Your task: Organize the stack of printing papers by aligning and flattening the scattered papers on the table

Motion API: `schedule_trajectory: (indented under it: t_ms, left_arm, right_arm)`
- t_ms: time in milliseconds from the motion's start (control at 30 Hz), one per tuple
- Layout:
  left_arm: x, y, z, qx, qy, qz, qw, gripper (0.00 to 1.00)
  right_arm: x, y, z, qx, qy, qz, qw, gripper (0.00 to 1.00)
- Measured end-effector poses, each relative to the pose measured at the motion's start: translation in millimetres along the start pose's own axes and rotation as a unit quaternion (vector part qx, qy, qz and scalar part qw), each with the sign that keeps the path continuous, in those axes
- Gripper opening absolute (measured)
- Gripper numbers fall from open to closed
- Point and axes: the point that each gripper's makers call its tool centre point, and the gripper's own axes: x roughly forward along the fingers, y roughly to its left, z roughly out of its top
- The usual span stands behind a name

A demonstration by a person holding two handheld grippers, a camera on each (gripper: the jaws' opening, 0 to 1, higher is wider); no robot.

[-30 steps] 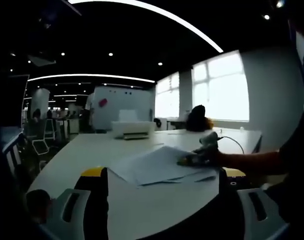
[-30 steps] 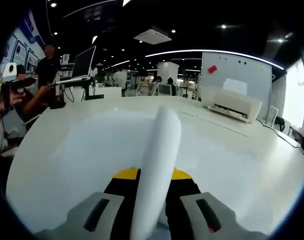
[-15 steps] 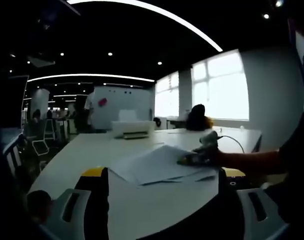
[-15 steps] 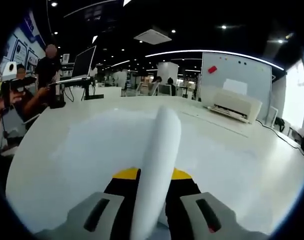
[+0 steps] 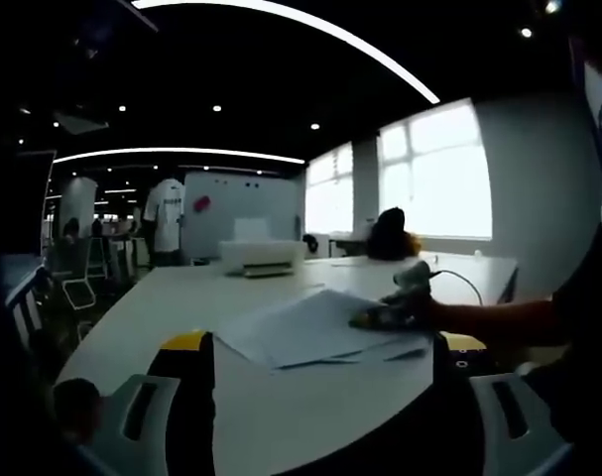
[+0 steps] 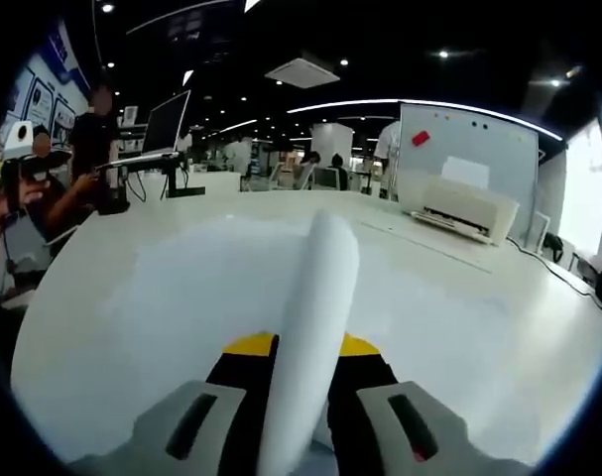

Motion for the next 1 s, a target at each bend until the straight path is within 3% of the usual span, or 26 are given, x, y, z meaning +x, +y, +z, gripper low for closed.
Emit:
schedule_trajectory:
  t_ms: [1000]
  left_arm:
    - [-0.4,-2.9,0.4,-0.001,0.0,-0.006,1.0,0.93]
  right_arm:
    - [0.9,-5.3,-0.6,0.0,0.0,0.001,1.0,0.14]
